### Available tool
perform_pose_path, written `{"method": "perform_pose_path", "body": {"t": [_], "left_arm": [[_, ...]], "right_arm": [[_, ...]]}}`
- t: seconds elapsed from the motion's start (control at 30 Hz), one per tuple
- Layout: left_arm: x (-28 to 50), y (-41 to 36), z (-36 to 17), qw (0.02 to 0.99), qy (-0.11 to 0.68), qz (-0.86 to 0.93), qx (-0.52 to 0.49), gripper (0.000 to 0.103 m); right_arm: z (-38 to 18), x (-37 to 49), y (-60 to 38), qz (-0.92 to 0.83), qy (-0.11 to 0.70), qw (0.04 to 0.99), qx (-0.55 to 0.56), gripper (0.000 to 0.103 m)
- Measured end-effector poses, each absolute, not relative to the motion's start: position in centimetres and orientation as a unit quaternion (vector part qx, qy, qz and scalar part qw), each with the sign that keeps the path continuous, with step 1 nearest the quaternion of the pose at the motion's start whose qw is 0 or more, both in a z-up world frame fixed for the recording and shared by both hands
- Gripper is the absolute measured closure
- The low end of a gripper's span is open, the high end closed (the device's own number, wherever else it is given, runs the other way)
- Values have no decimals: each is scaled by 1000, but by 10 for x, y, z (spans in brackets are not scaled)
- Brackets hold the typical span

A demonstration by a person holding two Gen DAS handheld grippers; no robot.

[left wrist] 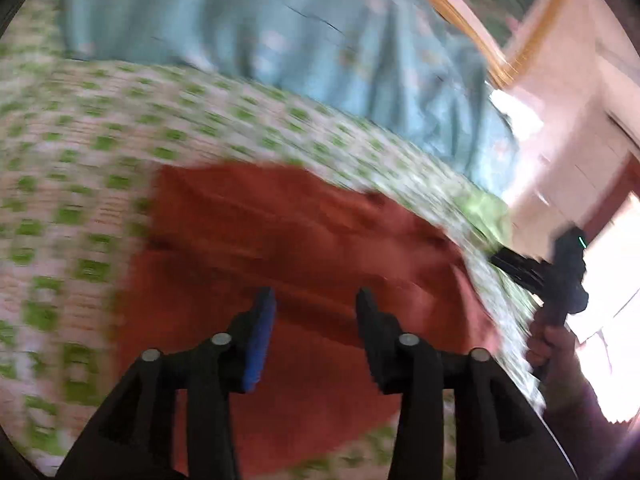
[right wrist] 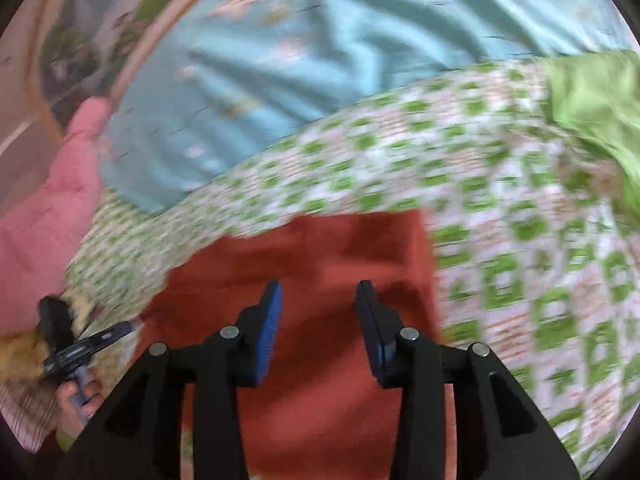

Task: Fold small clothes
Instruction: 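Lift the hem with both grippers and fold it toward the collar, then open both grippers to release the folded hem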

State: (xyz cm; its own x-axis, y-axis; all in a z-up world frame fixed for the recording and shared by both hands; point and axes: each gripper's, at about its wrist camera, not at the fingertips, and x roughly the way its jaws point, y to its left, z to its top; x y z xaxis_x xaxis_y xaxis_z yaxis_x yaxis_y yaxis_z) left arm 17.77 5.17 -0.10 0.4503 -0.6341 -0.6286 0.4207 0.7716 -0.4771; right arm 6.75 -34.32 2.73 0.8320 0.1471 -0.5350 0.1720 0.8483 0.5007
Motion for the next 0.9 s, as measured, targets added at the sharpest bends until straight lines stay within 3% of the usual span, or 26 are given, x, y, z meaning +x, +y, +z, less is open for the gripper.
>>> {"method": "perform_pose_path", "body": {"t": [0.2,0.3,0.37,0.47,0.57,0.63,0.7,0.9], "left_arm": [[200,-18,-42,783,500,-368,-39,60],[222,-13,-53,790,508,-341,-26,74],[239,0,-45,808,492,-322,-31,74],[264,26,-27,854,465,-235,-13,66],[274,54,-9,873,441,-208,-24,49],[274,68,-1,882,425,-201,-25,29],[276,72,3,885,419,-203,-17,23],[308,53,-27,854,472,-213,52,22]], "right_arm": [[-1,122,-282,138,407,867,253,60],[-27,143,-291,95,449,856,239,61],[-33,151,-312,33,454,862,225,61],[-20,153,-353,-24,415,877,242,61],[2,149,-380,-60,383,888,248,56],[17,146,-390,-70,365,899,232,26],[23,143,-392,-73,358,908,206,20],[7,172,-370,-58,421,901,87,20]]}}
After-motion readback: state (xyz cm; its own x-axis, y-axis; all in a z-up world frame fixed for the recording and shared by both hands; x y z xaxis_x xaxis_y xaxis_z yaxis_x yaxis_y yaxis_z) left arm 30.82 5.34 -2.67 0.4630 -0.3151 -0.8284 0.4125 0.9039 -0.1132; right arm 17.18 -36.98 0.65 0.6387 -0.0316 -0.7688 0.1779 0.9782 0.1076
